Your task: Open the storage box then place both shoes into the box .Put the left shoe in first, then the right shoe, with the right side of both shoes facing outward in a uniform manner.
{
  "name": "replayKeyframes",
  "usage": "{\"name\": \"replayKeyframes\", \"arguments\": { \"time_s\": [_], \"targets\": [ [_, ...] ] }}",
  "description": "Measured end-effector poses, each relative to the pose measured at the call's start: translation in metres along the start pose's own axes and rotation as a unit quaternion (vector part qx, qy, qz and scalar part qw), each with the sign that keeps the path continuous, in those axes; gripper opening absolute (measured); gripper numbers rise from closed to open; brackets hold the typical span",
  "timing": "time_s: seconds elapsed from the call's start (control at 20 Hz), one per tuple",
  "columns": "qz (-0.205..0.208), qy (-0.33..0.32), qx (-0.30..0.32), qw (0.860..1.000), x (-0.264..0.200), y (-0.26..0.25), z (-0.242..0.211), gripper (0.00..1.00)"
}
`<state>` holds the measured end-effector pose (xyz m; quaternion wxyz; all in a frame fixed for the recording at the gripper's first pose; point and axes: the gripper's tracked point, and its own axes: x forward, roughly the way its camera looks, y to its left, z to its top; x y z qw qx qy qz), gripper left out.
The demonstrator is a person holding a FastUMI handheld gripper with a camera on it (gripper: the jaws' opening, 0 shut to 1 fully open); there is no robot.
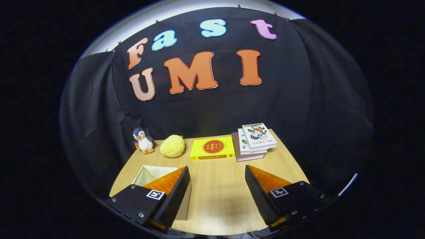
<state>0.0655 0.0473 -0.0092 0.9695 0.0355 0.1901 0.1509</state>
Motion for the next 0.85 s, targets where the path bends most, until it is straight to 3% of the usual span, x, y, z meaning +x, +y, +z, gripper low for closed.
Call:
{"name": "replayKeyframes", "arguments": {
  "time_s": [0.55,0.85],
  "targets": [
    [-0.042,-0.040,0.022,0.998,-0.025,-0.095,0.020,0.99],
    [-0.049,-0.066,0.024,0.996,-0.044,-0.114,0.033,0.99]
  ]
}}
